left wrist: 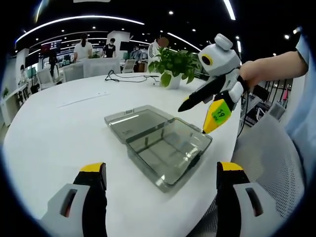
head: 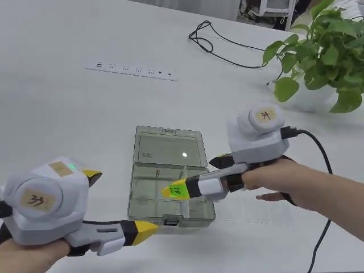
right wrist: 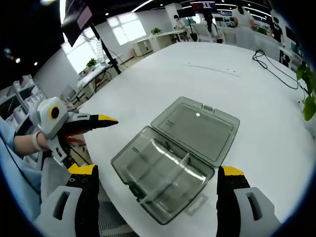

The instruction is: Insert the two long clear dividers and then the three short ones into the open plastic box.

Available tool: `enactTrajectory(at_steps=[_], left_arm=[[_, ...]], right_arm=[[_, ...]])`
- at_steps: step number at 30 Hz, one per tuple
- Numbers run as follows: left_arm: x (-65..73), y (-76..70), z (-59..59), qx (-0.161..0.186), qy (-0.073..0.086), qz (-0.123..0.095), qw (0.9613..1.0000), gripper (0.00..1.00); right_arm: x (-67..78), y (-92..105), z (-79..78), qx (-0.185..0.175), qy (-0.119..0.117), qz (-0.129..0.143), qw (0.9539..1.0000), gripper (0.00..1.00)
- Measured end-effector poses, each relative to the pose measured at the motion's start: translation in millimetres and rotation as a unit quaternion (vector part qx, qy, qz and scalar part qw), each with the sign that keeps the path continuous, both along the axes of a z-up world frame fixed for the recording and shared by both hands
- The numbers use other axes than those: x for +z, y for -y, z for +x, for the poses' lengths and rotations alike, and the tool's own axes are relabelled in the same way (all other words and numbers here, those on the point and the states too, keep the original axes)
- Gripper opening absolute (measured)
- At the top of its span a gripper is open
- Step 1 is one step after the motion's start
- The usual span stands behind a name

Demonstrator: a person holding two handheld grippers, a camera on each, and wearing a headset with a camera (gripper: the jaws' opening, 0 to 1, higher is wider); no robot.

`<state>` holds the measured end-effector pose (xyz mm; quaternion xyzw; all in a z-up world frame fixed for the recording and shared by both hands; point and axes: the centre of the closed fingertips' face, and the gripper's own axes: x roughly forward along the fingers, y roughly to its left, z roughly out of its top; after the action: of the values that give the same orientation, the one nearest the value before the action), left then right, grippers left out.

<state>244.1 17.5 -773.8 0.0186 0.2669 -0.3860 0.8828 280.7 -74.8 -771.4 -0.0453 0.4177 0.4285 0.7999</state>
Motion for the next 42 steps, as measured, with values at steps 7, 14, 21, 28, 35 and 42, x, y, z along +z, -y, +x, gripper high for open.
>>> enactTrajectory(at_steps=[7, 14, 21, 28, 35, 42], left_arm=[[1.6, -3.6, 0.1, 0.013, -0.005, -0.007, 0.9999, 0.94], [1.3, -10.9, 1.7, 0.028, -0.010, -0.010, 0.9995, 0.94], [5.8, -18.3, 4.2, 0.045, -0.014, -0.021, 0.9987, 0.94], [7.1, -31.3, 9.0, 0.061, -0.021, -0.021, 0.9977, 0.94], [-0.6, -53.1, 15.6, 0.063, -0.035, 0.012, 0.9973, 0.94], [-16.8, -84.3, 26.4, 0.071, -0.065, 0.070, 0.9929, 0.93]], right_arm=[[1.2, 0.8, -8.6, 0.031, 0.047, 0.018, 0.9983, 1.00], [10.3, 5.0, -12.5, 0.030, 0.082, 0.067, 0.9939, 1.00], [15.0, 18.4, -16.9, 0.035, 0.114, 0.081, 0.9896, 1.00], [17.6, 37.5, -17.5, 0.002, 0.122, 0.103, 0.9871, 1.00], [19.2, 61.5, -22.1, -0.018, 0.134, 0.104, 0.9854, 1.00], [13.9, 74.6, -31.2, -0.025, 0.124, 0.105, 0.9863, 1.00]])
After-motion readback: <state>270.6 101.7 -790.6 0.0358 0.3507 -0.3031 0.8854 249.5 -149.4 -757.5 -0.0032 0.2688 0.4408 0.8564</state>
